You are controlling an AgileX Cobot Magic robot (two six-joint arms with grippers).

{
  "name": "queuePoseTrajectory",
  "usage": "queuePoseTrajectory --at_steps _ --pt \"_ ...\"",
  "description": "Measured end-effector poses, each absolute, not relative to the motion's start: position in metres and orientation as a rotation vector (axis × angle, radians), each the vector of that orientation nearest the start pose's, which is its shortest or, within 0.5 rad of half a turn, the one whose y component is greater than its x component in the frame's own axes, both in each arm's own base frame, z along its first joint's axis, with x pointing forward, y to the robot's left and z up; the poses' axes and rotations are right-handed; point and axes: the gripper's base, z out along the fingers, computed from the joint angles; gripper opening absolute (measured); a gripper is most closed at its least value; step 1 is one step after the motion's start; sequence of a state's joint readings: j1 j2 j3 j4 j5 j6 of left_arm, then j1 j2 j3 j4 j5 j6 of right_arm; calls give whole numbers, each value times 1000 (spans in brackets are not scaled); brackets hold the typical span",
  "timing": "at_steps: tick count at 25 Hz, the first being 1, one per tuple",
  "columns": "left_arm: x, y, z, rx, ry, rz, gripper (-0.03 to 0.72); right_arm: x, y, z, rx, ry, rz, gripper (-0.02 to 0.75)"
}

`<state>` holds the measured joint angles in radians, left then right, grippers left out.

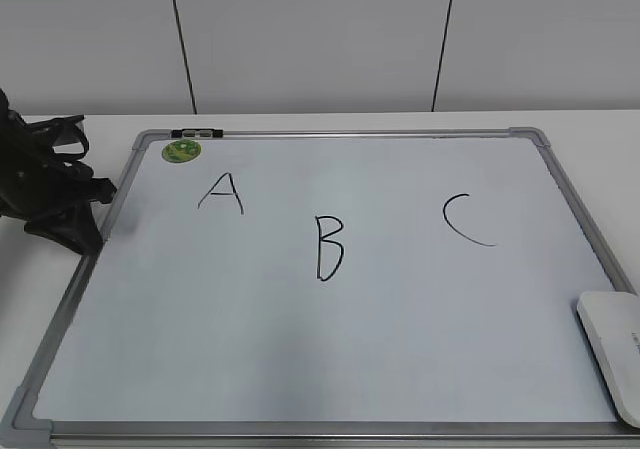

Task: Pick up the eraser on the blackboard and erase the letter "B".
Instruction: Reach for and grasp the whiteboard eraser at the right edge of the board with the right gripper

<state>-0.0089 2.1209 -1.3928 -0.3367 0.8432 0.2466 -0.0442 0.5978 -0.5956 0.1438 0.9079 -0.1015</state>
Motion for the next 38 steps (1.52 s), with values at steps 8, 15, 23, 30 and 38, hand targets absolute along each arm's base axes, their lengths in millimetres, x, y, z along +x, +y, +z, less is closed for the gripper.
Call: queuePoseTrajectory --at_steps 8,15,23,30,38 --pt "405 -26 124 60 3001 -377 41 144 5 255 11 2676 144 587" --pt "404 -26 124 61 3003 -378 41 179 3 225 11 2851 154 657" --pt "405 -26 124 61 3002 -378 41 218 -1 199 -18 2900 127 664" --pt "405 -26 124 61 3002 -378 41 246 -3 173 -14 2945 114 664" --pt "405 -26 124 59 3001 -380 41 256 -4 149 -14 3032 120 659"
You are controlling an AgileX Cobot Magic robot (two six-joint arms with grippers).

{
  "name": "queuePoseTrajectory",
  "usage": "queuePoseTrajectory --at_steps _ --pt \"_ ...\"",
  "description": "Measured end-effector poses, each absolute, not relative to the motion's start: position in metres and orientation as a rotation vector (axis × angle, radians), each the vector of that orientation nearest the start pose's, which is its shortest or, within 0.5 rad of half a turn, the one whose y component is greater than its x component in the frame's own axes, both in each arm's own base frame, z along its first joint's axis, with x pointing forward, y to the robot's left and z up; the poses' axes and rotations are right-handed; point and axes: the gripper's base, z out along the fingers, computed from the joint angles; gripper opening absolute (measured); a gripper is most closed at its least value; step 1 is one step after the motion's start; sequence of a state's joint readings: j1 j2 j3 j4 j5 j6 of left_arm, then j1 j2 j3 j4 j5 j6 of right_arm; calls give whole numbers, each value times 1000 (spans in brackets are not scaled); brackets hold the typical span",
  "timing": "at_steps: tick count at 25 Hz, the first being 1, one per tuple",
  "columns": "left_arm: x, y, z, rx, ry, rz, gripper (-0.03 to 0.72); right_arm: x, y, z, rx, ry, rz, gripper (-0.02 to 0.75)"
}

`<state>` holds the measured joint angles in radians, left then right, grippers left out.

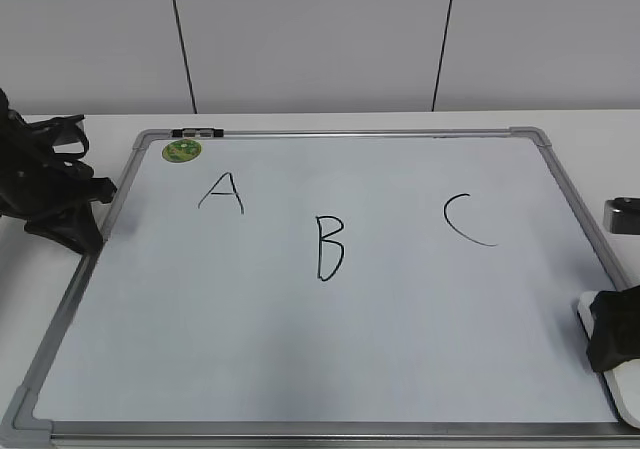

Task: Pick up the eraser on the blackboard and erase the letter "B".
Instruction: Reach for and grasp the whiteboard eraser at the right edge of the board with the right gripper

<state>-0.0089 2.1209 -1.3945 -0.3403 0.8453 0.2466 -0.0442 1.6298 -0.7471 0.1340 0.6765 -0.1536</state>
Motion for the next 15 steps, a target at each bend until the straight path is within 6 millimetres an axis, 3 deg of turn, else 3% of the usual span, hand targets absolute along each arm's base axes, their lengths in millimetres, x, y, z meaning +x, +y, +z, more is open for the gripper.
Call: queuePoseTrajectory --at_steps 4,9,15 --pt "405 -26 124 59 3001 -380 41 256 -3 148 -17 3063 127 641" --pt "405 -26 124 59 3001 -380 41 261 -3 155 -24 3072 135 553" --pt "405 -26 124 59 3001 -380 41 263 -3 158 -34 3086 137 547"
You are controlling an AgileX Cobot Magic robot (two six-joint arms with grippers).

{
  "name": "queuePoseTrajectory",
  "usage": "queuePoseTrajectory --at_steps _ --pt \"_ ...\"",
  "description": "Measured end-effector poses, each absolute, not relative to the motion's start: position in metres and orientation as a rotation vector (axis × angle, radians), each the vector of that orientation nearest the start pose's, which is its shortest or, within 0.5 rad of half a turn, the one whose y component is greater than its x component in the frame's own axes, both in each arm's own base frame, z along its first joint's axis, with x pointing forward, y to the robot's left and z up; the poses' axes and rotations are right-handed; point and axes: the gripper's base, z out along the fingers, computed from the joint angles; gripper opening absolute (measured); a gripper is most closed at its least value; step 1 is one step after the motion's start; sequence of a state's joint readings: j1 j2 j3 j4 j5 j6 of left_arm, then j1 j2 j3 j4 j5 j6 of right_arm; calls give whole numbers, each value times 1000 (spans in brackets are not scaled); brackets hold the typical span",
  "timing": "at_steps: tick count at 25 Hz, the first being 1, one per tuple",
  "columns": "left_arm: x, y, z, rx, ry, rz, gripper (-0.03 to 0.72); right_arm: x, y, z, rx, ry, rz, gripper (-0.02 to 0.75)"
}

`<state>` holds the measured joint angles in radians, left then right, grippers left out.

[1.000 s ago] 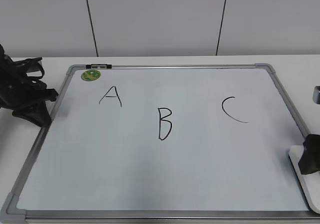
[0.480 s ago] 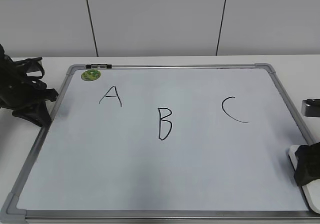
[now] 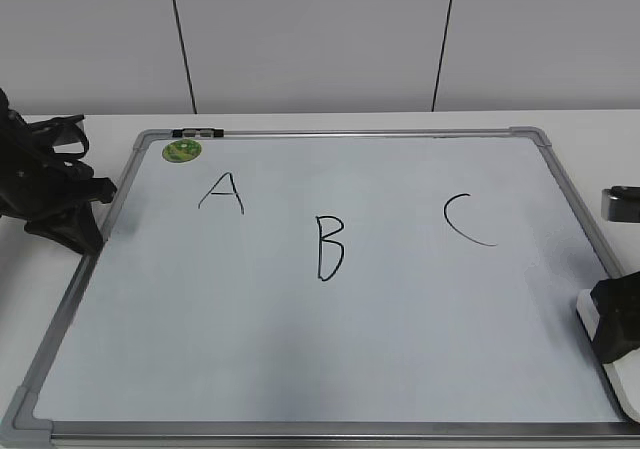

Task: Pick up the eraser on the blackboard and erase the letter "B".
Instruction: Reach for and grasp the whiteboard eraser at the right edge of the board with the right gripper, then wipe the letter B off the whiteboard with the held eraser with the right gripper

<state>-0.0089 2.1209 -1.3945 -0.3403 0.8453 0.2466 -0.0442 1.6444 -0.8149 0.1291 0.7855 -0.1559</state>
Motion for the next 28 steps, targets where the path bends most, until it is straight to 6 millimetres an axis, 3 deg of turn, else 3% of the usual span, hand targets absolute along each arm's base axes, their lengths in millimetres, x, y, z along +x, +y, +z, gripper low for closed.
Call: queuePoseTrajectory --at_steps 7,11,21,28 --pt "405 -26 124 59 3001 -380 41 274 -2 176 -53 3104 158 546" --pt "405 -26 124 59 3001 -380 41 285 9 190 -123 3078 161 546" --pt "405 -26 124 60 3003 -381 41 321 76 244 -441 2892 177 546" --pt "405 -26 124 58 3003 -383 41 355 116 252 -587 2891 194 546"
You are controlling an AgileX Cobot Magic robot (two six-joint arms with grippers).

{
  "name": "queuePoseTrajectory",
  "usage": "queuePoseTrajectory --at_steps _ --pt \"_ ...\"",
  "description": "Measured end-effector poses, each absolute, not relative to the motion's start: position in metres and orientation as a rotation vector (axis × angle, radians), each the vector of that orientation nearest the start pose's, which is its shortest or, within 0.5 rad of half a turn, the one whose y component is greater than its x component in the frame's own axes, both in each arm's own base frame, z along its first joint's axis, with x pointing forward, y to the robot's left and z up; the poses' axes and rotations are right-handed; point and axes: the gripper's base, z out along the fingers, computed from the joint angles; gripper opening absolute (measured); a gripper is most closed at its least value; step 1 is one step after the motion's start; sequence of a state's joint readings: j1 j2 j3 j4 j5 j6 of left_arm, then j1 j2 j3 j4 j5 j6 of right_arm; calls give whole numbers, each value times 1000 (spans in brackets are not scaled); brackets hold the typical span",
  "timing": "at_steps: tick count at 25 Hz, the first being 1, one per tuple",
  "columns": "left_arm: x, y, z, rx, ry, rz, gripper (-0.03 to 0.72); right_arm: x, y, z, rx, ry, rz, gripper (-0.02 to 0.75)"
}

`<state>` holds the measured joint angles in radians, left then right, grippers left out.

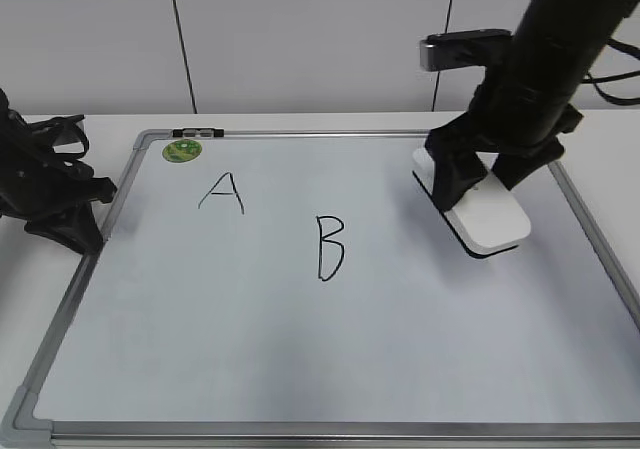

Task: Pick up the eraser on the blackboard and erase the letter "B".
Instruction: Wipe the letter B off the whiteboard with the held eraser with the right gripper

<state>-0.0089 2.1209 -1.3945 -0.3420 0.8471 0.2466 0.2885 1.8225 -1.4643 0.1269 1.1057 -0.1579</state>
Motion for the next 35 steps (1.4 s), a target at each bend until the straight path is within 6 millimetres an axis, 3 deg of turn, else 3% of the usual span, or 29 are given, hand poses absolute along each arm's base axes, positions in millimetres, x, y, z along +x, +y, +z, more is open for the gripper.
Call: queuePoseTrajectory --at_steps 4,14,24,35 --pt "405 -27 124 58 3004 -384 41 378 142 236 -740 2923 155 546" --pt "405 -27 124 55 3003 -388 41 415 189 190 -949 2903 152 546" --pt "405 -27 124 55 3004 -388 41 447 205 163 -982 2859 178 546" --pt "404 -27 124 55 3005 -389 40 451 213 157 -1016 2870 192 546"
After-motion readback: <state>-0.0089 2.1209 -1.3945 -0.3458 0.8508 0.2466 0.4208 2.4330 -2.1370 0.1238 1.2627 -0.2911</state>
